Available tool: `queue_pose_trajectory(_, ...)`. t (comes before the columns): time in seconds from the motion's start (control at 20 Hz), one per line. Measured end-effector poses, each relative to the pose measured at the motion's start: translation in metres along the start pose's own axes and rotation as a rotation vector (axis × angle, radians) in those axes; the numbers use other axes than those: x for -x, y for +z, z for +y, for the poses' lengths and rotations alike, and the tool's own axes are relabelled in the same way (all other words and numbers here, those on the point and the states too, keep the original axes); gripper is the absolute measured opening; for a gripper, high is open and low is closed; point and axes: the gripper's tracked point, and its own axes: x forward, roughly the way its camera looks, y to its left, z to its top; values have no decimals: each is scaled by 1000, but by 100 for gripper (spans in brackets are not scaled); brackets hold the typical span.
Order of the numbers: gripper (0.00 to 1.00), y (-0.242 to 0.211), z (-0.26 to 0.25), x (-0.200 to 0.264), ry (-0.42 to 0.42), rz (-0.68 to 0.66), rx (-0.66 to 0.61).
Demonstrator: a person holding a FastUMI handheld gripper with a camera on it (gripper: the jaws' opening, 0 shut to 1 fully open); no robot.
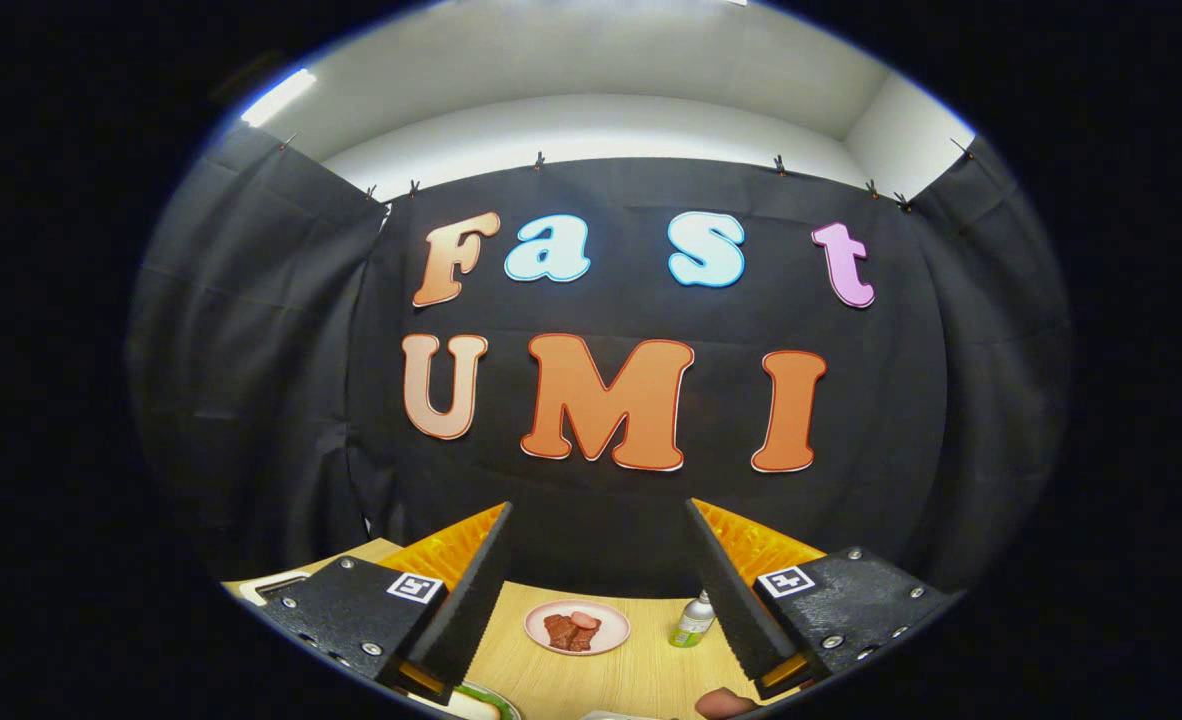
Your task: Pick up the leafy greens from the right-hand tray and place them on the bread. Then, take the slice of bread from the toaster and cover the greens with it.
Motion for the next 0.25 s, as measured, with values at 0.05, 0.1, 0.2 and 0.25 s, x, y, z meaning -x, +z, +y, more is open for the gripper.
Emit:
queue_pose_trajectory(0.05,99,0,1,0,2,-1,-1)
queue_pose_trajectory(0.1,99,1,1,0,4,-3,-3)
queue_pose_trajectory(0.2,99,5,0,0,6,-14,-9)
queue_pose_trajectory(0.25,98,6,0,1,7,-21,-11)
